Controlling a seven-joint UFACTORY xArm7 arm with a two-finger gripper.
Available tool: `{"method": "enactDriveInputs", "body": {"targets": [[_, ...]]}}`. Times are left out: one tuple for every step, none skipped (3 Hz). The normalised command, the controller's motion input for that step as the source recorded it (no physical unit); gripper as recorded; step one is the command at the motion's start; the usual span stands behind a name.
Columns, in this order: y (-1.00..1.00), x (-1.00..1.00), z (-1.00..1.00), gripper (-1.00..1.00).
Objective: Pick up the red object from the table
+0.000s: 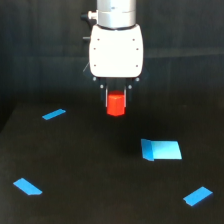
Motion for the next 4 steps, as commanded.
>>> {"method": "enactDriveInputs", "body": {"targets": [[-0.03, -0.06, 0.01, -1.00], [-0.03, -0.08, 0.13, -0.91], [-0.03, -0.09, 0.06, -0.93], [0.07, -0.08, 0.11, -1.00]]}}
